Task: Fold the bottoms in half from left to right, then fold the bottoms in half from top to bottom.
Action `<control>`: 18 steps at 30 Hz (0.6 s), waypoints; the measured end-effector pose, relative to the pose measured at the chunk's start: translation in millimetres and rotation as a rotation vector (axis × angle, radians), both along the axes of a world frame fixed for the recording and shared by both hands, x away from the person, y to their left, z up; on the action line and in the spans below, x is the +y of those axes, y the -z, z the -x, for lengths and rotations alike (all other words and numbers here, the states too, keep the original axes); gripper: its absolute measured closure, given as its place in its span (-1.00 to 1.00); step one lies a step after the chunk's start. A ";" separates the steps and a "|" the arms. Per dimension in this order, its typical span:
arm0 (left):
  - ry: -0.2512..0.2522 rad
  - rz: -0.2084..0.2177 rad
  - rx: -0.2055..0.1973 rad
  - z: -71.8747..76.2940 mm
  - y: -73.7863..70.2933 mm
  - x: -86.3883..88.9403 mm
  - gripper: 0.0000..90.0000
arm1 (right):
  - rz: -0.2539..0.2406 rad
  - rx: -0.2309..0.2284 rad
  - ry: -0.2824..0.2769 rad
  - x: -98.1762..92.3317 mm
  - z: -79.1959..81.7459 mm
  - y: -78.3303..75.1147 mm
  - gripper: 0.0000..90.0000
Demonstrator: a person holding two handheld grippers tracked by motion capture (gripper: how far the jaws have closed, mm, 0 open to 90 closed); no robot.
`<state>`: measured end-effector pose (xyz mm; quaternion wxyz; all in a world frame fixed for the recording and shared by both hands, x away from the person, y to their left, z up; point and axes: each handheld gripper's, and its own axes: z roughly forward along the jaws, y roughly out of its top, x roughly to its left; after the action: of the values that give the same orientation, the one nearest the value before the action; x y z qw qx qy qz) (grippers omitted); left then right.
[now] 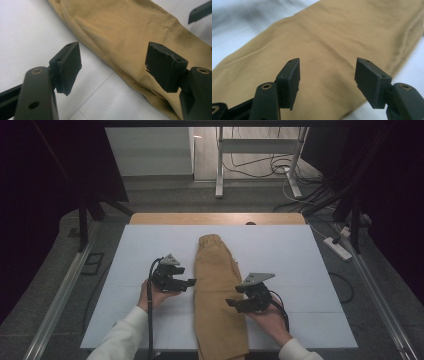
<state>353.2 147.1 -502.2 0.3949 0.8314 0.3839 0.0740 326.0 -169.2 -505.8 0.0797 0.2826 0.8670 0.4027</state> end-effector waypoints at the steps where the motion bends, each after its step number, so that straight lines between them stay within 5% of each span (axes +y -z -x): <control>1: 0.003 -0.002 -0.001 0.0 -0.1 -0.4 -0.37 | -0.001 0.002 0.004 -1.3 -1.2 0.4 -0.18; 18: -0.002 0.002 -0.002 -5.1 -0.8 -1.0 -0.37 | -0.004 0.007 0.034 -2.6 -13.4 1.8 -0.20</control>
<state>358.2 146.1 -501.4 0.3961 0.8305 0.3843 0.0748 339.4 -171.8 -507.5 0.0831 0.2986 0.8616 0.4019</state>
